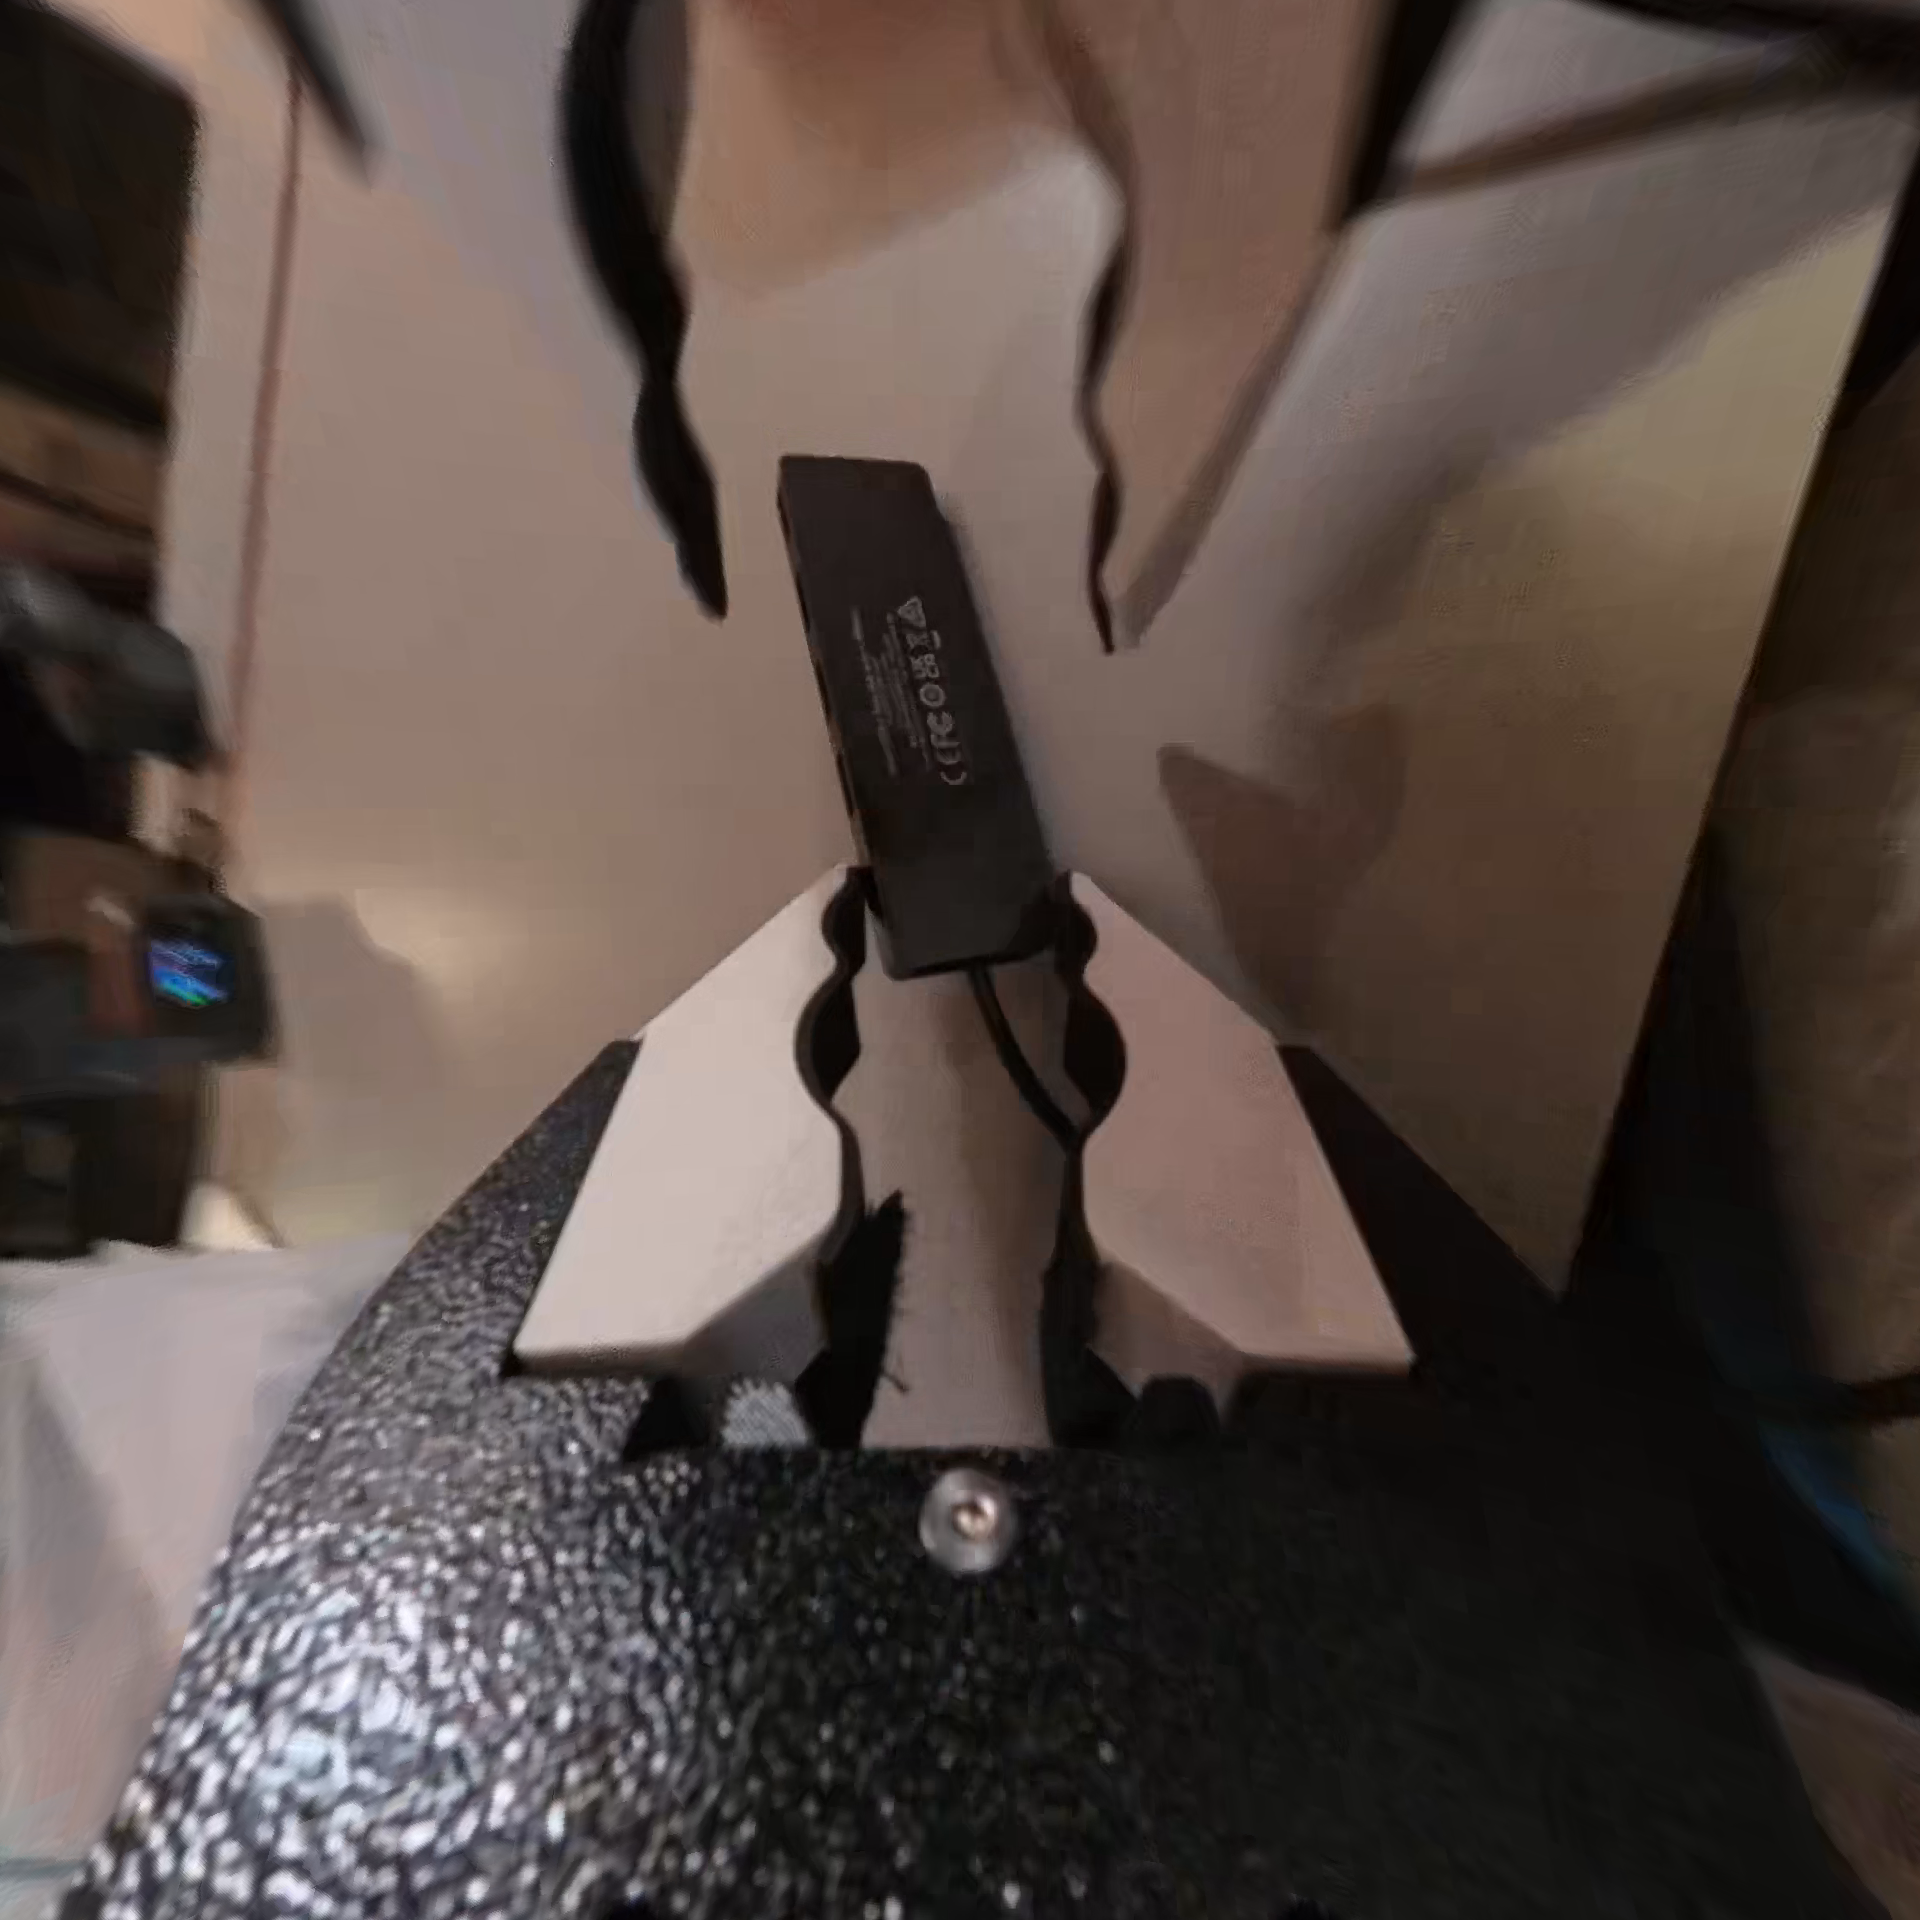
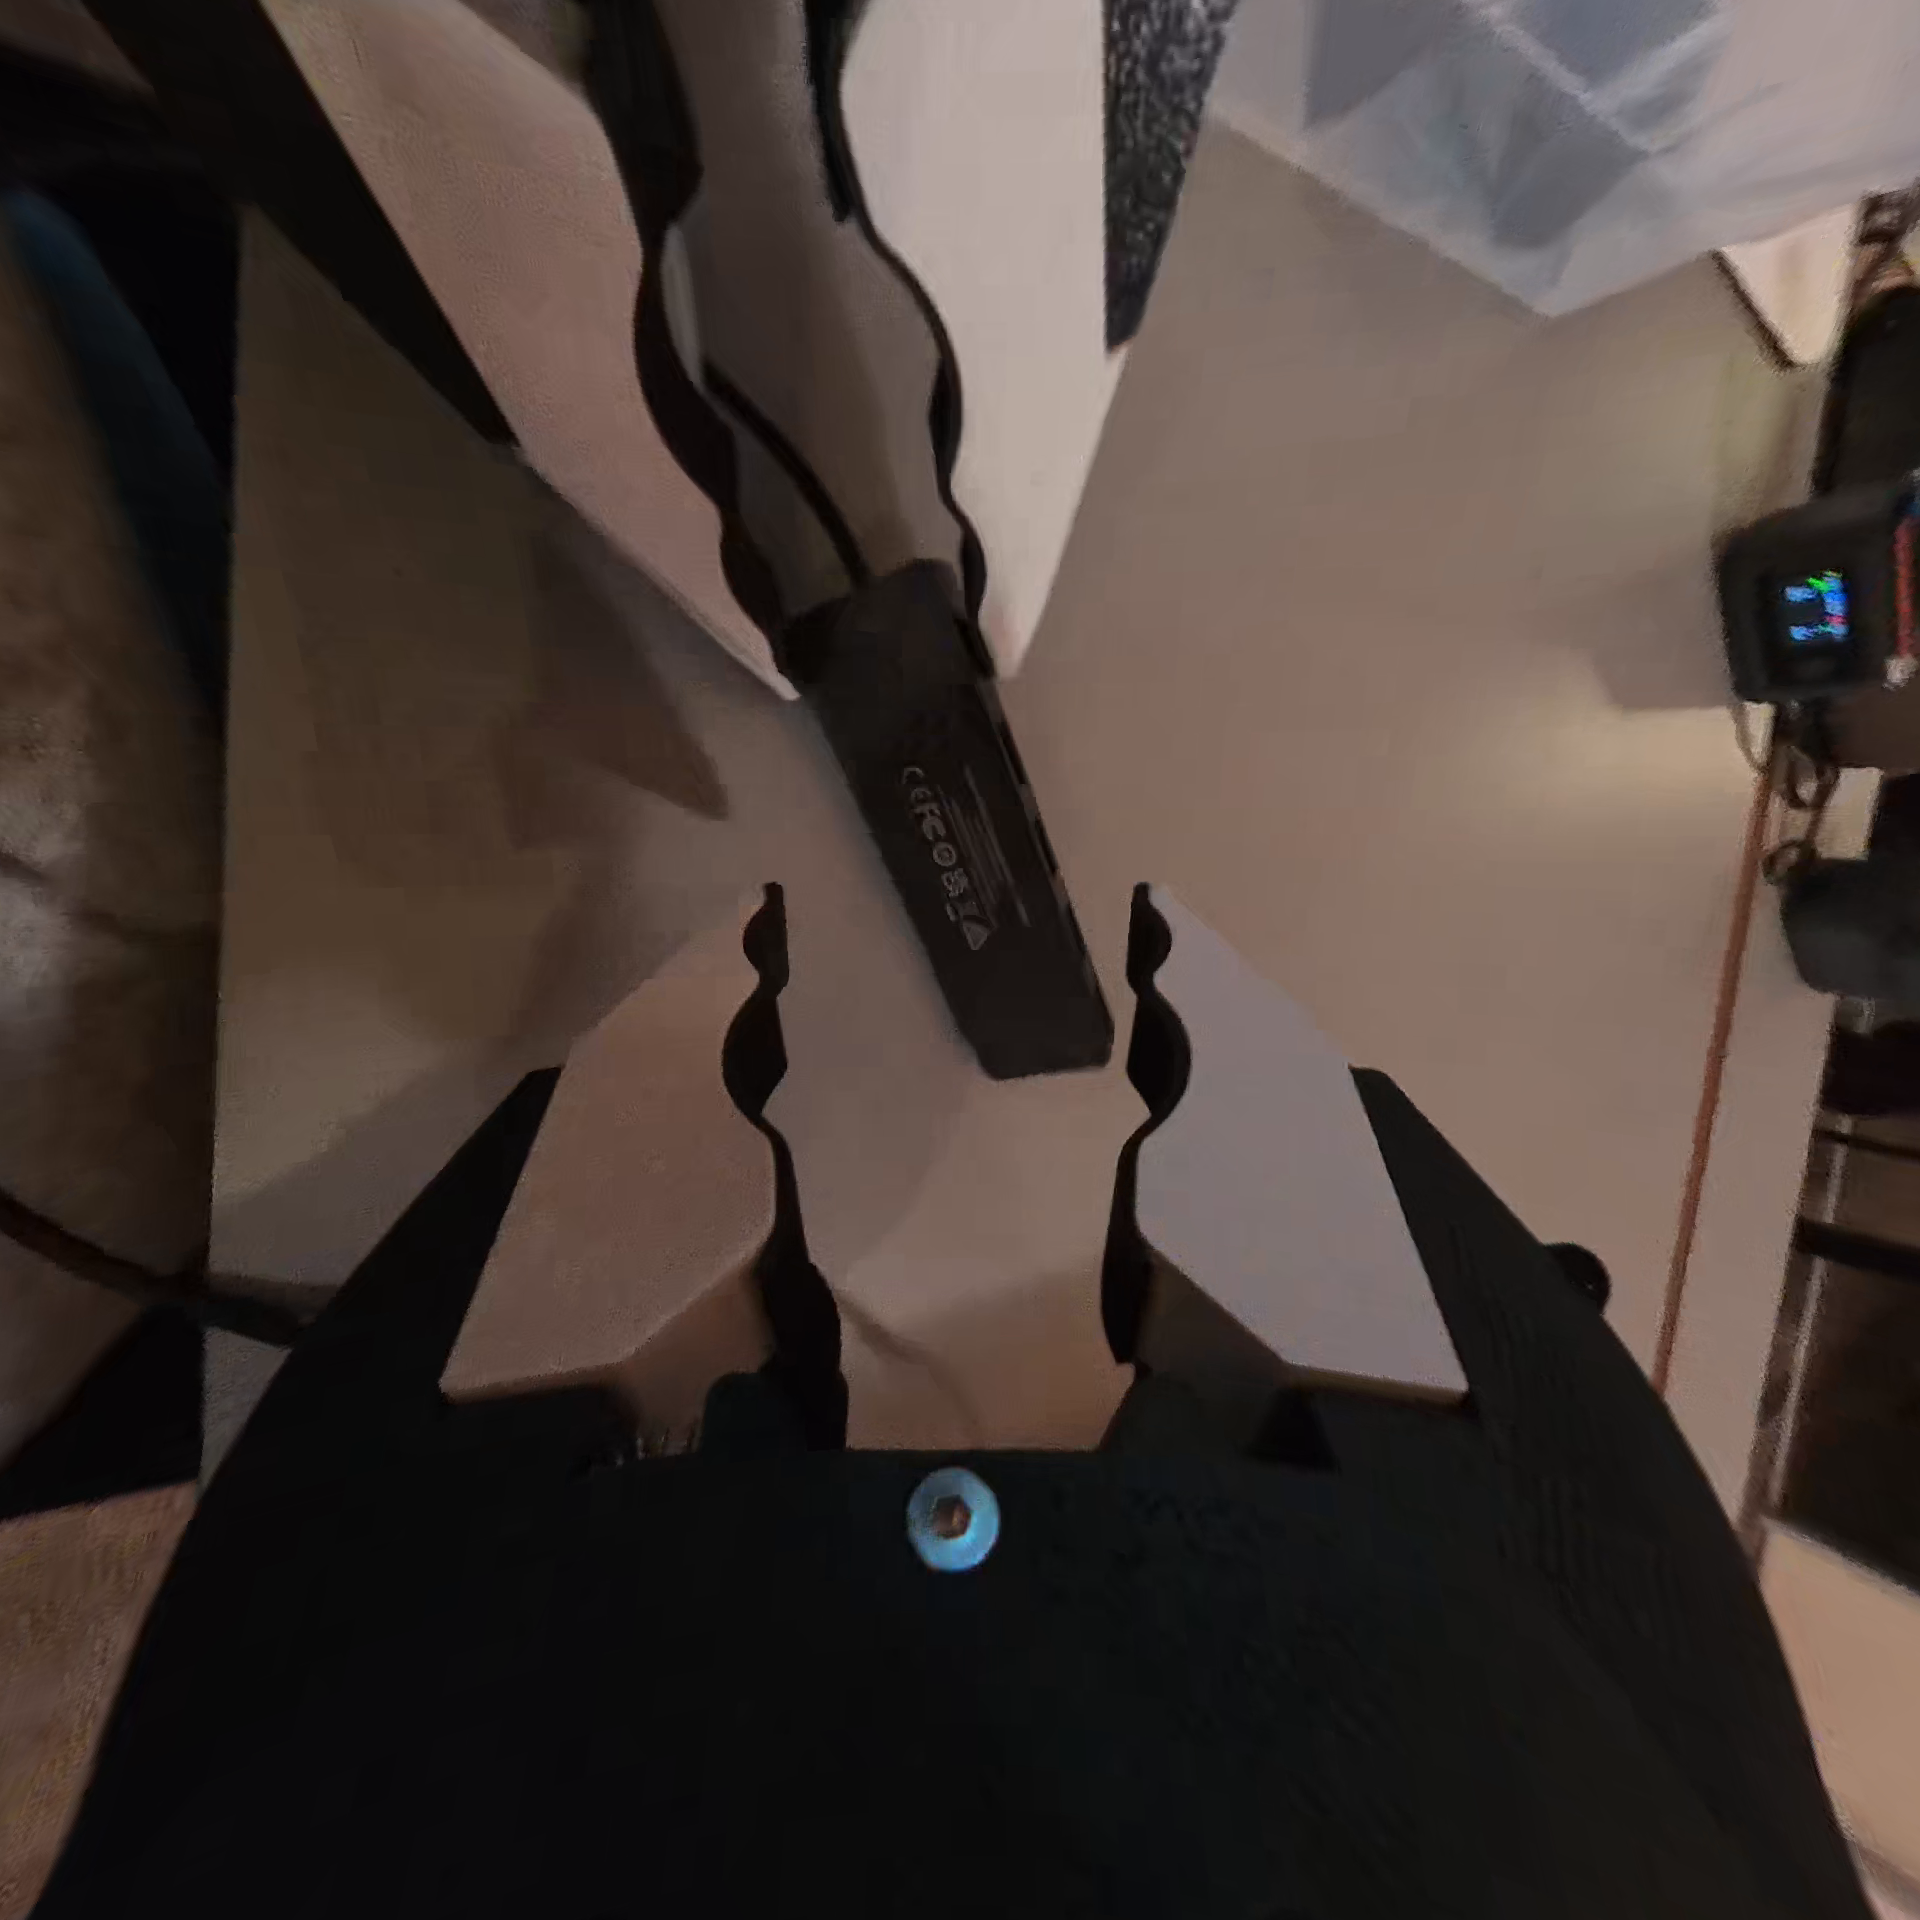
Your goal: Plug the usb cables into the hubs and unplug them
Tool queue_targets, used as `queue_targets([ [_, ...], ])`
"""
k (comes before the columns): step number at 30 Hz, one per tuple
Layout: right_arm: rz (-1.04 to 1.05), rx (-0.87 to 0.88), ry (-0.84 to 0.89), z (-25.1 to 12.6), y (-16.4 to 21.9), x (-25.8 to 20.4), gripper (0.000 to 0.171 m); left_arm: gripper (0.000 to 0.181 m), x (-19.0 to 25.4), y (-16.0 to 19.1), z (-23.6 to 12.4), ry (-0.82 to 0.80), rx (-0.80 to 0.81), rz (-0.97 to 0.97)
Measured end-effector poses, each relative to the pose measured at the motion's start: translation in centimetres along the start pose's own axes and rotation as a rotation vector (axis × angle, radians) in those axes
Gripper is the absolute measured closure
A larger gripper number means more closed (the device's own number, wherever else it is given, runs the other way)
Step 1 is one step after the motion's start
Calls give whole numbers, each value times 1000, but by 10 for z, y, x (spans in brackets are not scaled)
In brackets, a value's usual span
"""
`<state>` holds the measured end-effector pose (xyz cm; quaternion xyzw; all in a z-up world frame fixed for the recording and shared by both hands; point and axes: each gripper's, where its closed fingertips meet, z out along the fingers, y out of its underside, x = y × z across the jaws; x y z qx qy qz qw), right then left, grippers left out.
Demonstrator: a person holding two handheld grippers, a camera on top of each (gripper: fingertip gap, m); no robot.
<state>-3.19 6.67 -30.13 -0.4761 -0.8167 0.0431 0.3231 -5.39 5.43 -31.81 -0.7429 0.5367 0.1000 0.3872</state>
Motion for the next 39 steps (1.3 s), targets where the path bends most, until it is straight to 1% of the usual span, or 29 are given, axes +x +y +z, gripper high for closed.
queue_targets([
  [1, -10, -11, -27, 1, 0, -2, 105, 147, -1, -3, -1, -50, 5, 122],
  [4, 46, -26, -173, 0, 4, -7, 105, 147, 2, -11, -3, -171, 17, 441],
  [5, 88, -40, -242, 0, 7, -11, 106, 147, 4, -14, -4, -199, 27, 503],
  [7, 149, -80, -383, 0, 14, -23, 119, 147, 8, -19, -4, -228, 48, 570],
  [9, 166, -134, -484, 0, 21, -34, 158, 148, 10, -22, -5, -211, 70, 543],
  [10, 179, -142, -500, -1, 21, -35, 162, 148, 8, -22, -6, -207, 80, 490],
  [11, 180, -142, -494, -4, 21, -33, 162, 145, 4, -25, -9, -207, 99, 420],
  [12, 171, -135, -465, -9, 20, -28, 162, 127, -8, -31, -15, -237, 141, 320],
  [13, 164, -136, -405, -16, 20, -17, 162, 104, -21, -39, -25, -265, 201, 207],
  [14, 168, -130, -337, -26, 20, -4, 162, 86, -30, -46, -36, -253, 262, 102],
  [15, 186, -102, -261, -40, 18, 13, 162, 80, -40, -53, -50, -256, 337, -1],
  [17, 249, -14, -66, -80, 10, 58, 163, 82, -62, -61, -79, -281, 496, -172],
  [19, 301, 76, 164, -136, 7, 106, 163, 84, -80, -60, -101, -305, 600, -285],
  [21, 323, 140, 372, -199, 7, 145, 163, 87, -89, -57, -111, -299, 643, -339],
  [24, 336, 144, 626, -285, 18, 185, 163, 90, -94, -52, -112, -289, 663, -390],
  [27, 341, 106, 795, -355, 30, 211, 162, 91, -90, -51, -105, -262, 654, -401],
  [30, 346, 35, 930, -415, 47, 232, 163, 92, -82, -53, -96, -227, 640, -390],
  [34, 367, -40, 1065, -481, 64, 255, 162, 93, -76, -53, -87, -206, 614, -376],
  [39, 419, -67, 1264, -556, 66, 286, 162, 92, -69, -52, -76, -176, 599, -388],
])
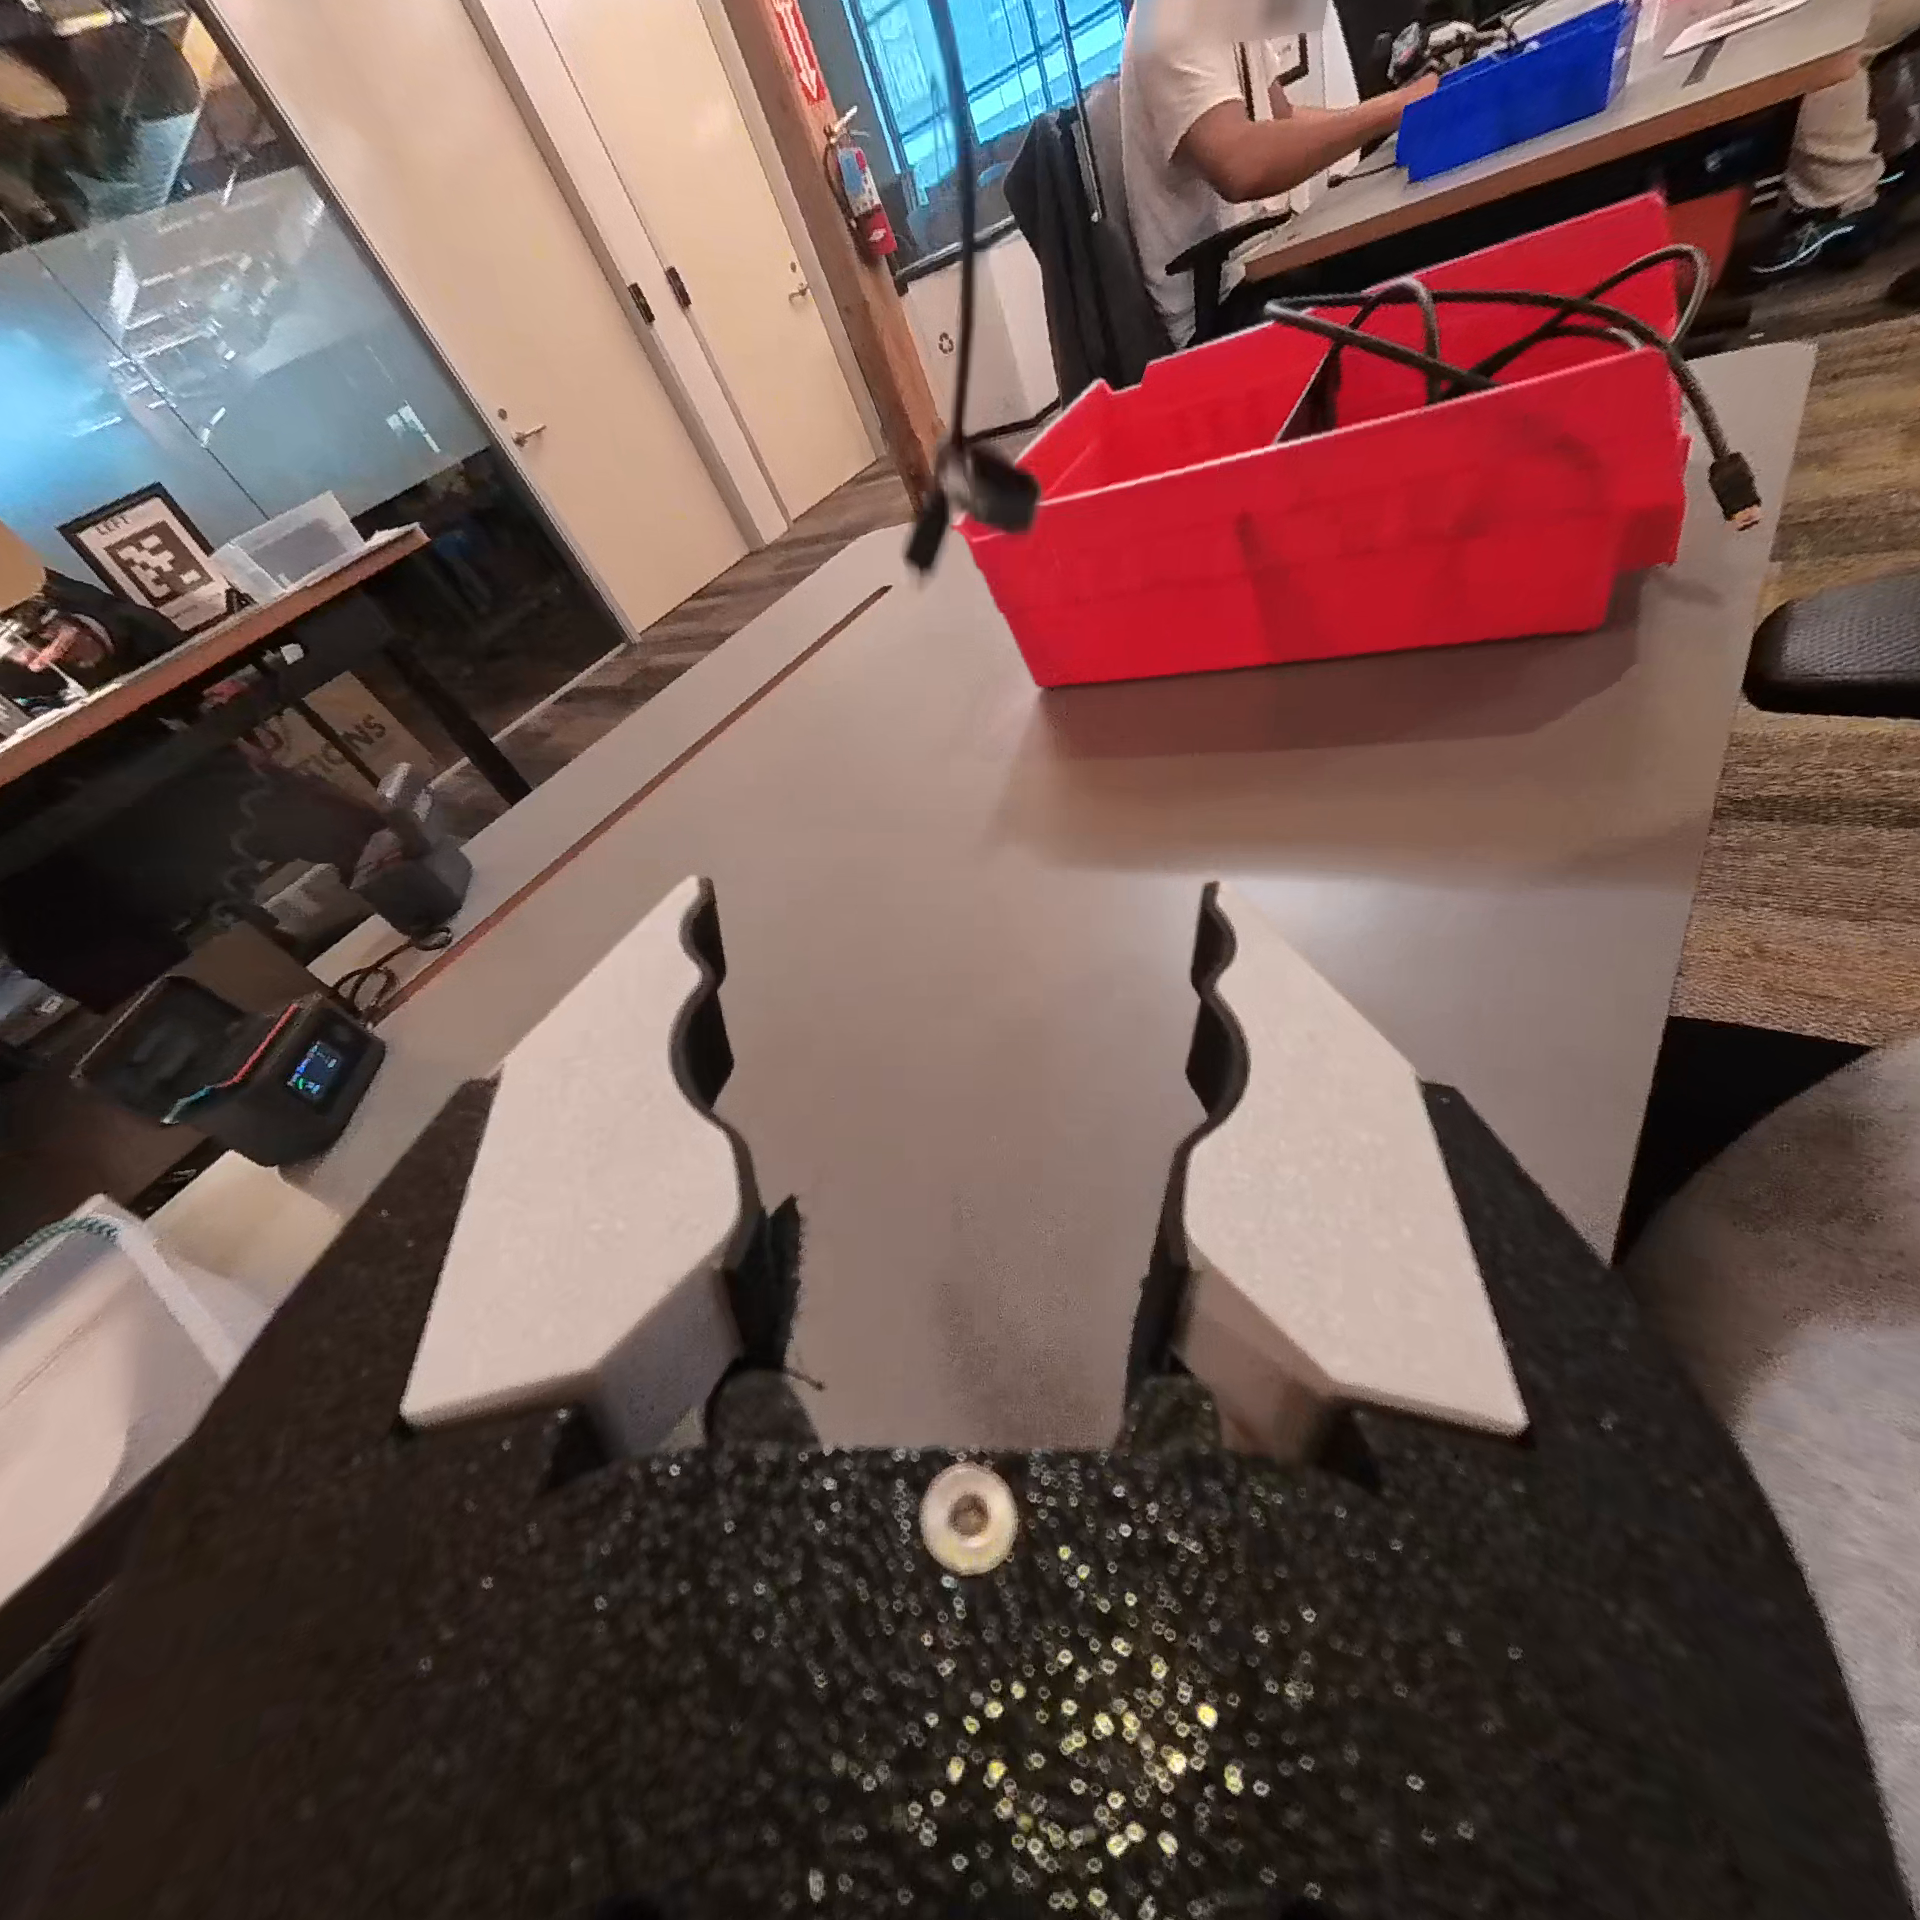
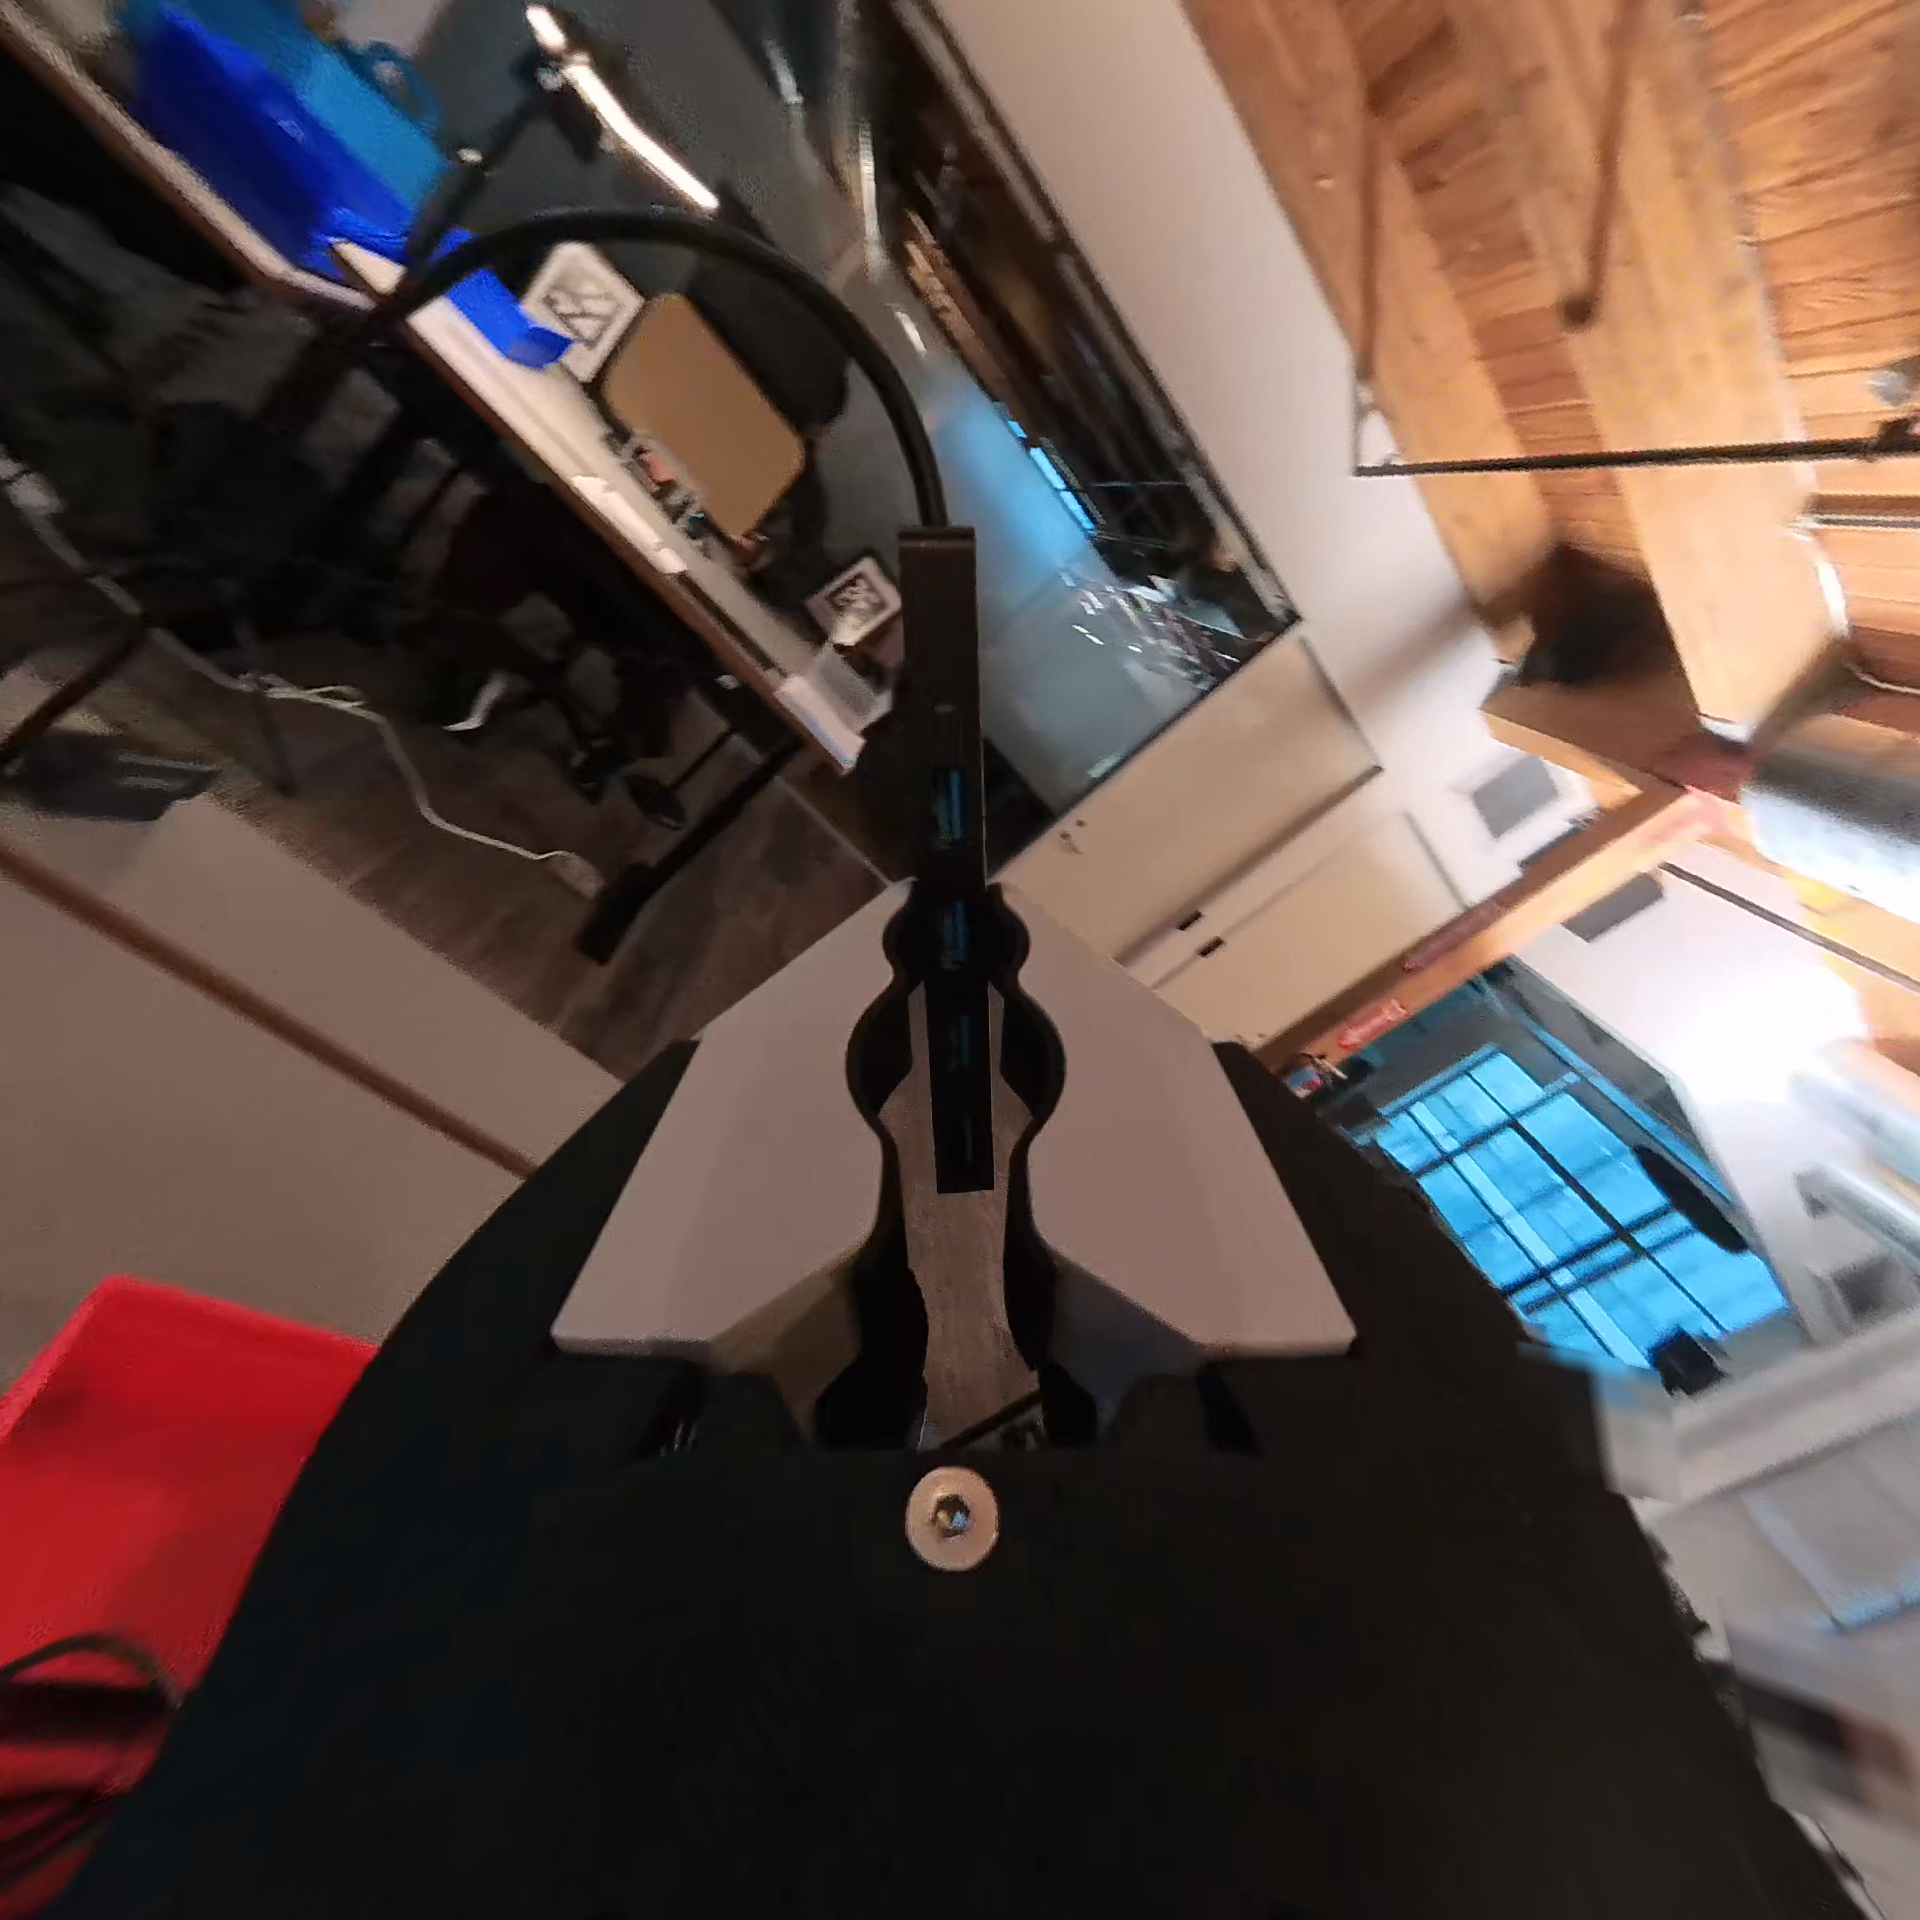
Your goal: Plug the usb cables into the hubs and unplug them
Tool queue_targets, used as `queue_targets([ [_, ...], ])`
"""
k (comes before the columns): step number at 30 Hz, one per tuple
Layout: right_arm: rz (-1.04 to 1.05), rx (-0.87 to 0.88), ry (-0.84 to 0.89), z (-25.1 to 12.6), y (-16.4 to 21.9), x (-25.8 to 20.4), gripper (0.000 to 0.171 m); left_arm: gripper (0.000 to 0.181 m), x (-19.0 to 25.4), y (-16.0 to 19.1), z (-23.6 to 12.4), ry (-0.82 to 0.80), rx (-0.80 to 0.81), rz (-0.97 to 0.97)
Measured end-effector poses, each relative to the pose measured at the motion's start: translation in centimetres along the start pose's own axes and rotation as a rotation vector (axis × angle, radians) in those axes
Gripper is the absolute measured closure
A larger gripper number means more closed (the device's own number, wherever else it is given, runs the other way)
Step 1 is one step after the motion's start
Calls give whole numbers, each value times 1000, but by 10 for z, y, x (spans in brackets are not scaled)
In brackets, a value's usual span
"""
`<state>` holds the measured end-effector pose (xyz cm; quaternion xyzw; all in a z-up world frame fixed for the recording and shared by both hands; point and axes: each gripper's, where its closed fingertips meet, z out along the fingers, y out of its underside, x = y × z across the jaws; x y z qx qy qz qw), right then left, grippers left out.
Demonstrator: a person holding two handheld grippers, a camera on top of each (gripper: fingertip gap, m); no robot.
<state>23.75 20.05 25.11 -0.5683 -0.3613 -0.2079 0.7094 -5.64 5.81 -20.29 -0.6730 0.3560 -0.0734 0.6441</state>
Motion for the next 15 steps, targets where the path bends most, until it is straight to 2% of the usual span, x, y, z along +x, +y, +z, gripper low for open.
queue_targets([
  [3, 8, -18, 62, 3, -8, 31, 162, 92, 6, 6, 4, 9, -24, 19],
  [7, 11, -68, 118, 3, 2, 57, 162, 91, 13, 10, 7, 29, -40, 66],
  [12, 62, -215, 206, 5, 52, 77, 162, 93, 23, 15, 10, 74, -61, 75],
  [15, 88, -276, 203, 13, 80, 70, 162, 93, 27, 18, 12, 85, -72, 80],
])
